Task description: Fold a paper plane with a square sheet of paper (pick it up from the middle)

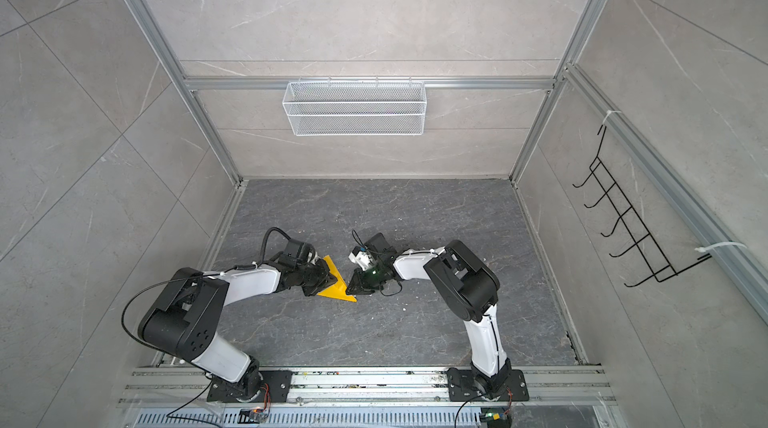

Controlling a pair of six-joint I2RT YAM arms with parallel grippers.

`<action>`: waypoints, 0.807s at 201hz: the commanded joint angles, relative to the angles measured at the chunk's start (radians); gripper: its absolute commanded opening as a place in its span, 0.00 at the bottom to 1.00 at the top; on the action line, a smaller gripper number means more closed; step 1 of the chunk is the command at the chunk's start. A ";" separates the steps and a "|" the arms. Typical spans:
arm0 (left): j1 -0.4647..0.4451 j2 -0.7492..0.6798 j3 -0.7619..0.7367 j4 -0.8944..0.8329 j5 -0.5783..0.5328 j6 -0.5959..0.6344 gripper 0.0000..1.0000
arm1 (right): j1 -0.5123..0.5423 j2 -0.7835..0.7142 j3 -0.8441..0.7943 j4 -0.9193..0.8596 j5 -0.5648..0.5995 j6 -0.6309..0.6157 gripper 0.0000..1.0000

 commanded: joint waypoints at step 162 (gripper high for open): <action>0.009 0.009 -0.013 -0.044 -0.016 0.017 0.11 | 0.040 -0.082 0.094 -0.120 0.041 -0.016 0.09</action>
